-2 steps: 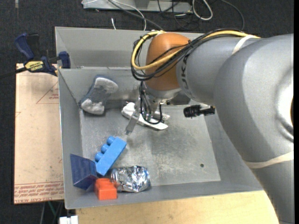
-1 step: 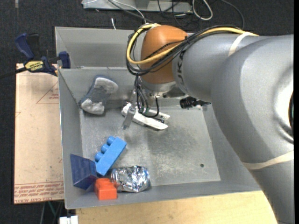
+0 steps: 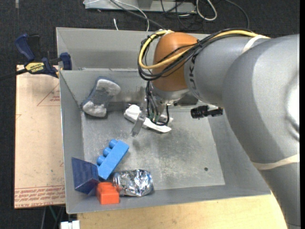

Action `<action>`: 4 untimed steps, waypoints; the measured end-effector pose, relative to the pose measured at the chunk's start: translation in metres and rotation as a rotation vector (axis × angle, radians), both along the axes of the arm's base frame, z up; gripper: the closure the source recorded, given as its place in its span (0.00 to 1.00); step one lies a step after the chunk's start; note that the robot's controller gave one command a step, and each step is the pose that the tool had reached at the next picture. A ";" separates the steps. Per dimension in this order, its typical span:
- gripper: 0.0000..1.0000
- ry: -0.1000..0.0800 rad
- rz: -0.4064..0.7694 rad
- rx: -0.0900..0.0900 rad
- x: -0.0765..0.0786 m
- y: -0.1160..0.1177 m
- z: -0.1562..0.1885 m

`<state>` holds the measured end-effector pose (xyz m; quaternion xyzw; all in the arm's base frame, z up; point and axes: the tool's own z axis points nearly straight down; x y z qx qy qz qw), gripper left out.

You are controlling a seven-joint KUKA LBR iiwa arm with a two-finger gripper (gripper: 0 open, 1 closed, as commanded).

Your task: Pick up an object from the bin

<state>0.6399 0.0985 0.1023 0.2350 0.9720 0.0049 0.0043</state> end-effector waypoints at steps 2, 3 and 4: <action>0.00 -0.012 0.004 0.004 0.010 -0.009 -0.026; 0.00 -0.001 -0.019 0.009 0.015 -0.012 -0.027; 0.00 -0.016 0.005 0.006 0.003 -0.008 0.026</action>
Offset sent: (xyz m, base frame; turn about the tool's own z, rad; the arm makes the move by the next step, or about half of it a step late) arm 0.0068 -0.0116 -0.0323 -0.0006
